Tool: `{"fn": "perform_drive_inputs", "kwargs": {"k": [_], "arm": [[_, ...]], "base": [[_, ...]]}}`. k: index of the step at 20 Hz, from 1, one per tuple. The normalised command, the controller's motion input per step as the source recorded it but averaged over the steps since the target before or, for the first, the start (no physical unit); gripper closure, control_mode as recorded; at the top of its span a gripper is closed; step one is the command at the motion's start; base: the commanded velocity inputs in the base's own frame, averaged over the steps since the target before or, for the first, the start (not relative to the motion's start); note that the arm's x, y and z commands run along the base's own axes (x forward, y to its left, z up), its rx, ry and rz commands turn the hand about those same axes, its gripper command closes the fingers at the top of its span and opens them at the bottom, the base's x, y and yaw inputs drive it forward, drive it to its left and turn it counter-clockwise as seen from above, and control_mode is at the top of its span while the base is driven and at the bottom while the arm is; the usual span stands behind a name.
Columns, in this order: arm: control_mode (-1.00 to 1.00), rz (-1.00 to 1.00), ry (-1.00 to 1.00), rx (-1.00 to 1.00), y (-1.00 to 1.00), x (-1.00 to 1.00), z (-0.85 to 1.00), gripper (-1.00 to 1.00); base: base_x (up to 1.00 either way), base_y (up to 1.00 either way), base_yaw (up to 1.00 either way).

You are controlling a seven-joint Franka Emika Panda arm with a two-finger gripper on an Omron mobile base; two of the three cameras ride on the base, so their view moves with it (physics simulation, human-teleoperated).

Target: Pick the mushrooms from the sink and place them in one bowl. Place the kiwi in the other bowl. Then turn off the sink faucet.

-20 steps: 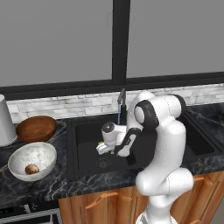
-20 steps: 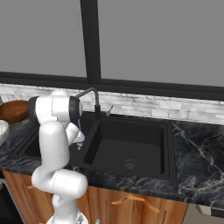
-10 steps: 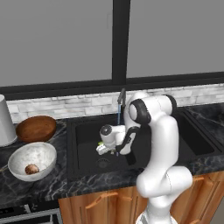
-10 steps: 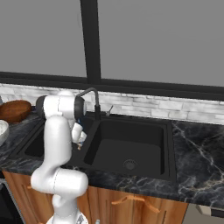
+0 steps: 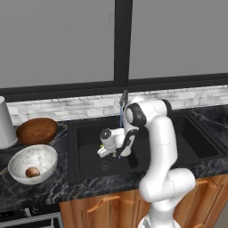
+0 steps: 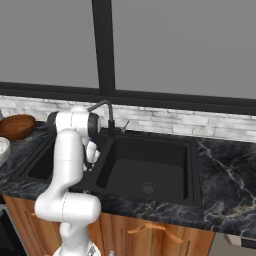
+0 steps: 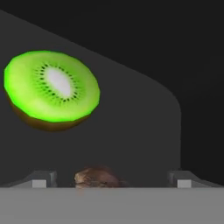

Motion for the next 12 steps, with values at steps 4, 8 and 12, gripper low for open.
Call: {"fn": "perform_drive_inputs", "kwargs": {"k": [4, 8, 12], "arm": [[-1.0, 0.01, 0.0, -0.05, 0.0, 0.2, -0.34, -1.0], [-1.0, 0.0, 0.0, -0.04, 0.0, 0.25, -0.34, 1.0], [-1.0, 0.0, 0.0, 0.0, 0.0, 0.14, -0.23, 1.0]], "base": [[0.0, 0.0, 0.0], [0.0, 0.0, 0.0], [0.0, 0.0, 0.0]]}}
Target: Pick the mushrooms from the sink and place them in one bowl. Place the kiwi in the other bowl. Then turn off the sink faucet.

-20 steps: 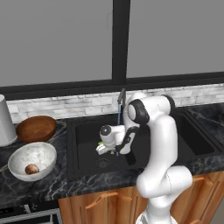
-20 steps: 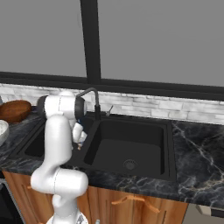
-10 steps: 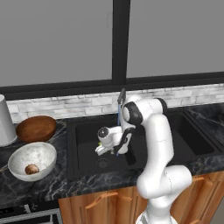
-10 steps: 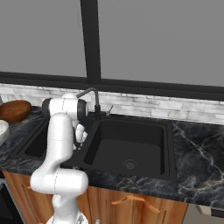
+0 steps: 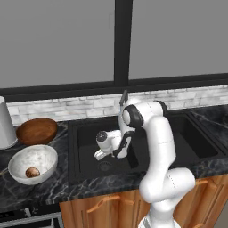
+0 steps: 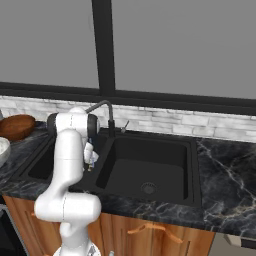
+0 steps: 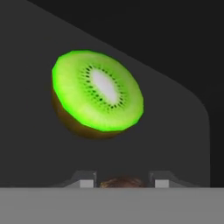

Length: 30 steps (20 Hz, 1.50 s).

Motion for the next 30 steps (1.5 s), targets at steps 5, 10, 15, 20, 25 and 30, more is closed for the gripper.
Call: {"fn": "perform_drive_inputs", "kwargs": {"k": [5, 10, 15, 20, 25, 30], "arm": [[-1.0, 0.0, -0.02, 0.0, 0.0, -0.24, 0.07, 1.0], [-1.0, -0.02, -0.12, 0.0, 0.21, -0.43, 0.5, 1.0], [-1.0, -0.07, -0.1, 0.0, 0.43, -0.35, 0.52, 1.0], [-1.0, -0.12, -0.02, 0.02, 0.4, -0.16, 0.57, 1.0], [-1.0, -0.14, 0.02, 0.08, 0.15, -0.02, 0.78, 1.0], [-1.0, -0.11, 0.08, 0.13, 0.1, -0.25, 0.66, 1.0]], "base": [[0.0, 0.0, 0.0], [0.0, 0.0, 0.0], [0.0, 0.0, 0.0], [0.0, 0.0, 0.0], [0.0, 0.0, 0.0], [0.0, 0.0, 0.0]]}}
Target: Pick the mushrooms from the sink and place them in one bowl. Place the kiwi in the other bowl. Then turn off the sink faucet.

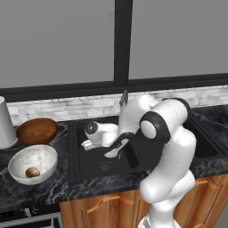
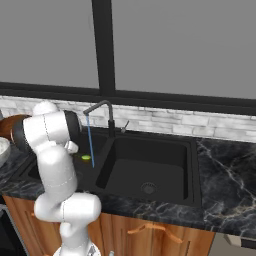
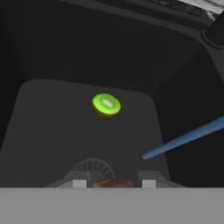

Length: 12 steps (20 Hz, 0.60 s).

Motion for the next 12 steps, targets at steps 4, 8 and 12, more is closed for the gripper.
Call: {"fn": "perform_drive_inputs", "kwargs": {"k": [4, 8, 12], "arm": [[-1.0, -0.09, 0.1, 0.16, 0.04, -0.42, 0.56, 1.0], [-1.0, -0.07, 0.05, 0.13, 0.06, -0.34, 0.66, 1.0], [-1.0, -0.03, 0.0, 0.07, 0.29, -0.45, 0.61, 1.0]], "base": [[0.0, 0.0, 0.0], [0.0, 0.0, 0.0], [0.0, 0.0, 0.0]]}}
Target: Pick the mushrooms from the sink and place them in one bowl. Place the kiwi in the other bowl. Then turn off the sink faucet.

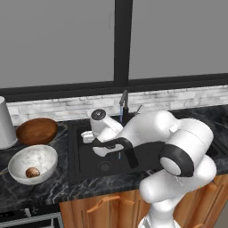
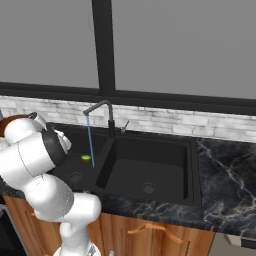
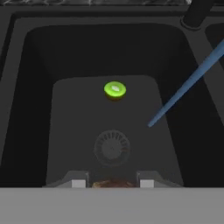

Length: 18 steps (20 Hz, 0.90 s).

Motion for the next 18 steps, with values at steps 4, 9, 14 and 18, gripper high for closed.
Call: {"fn": "perform_drive_inputs", "kwargs": {"k": [4, 9, 14, 18], "arm": [[-1.0, 0.0, 0.0, 0.06, 0.41, -0.39, 0.52, 1.0], [-1.0, 0.01, -0.01, 0.09, 0.24, -0.12, 0.53, 1.0], [-1.0, 0.13, -0.03, 0.08, 0.38, -0.05, 0.37, 1.0], [-1.0, 0.19, -0.05, 0.06, 0.58, -0.03, 0.3, 1.0]], "base": [[0.0, 0.0, 0.0], [0.0, 0.0, 0.0], [0.0, 0.0, 0.0], [0.0, 0.0, 0.0]]}}
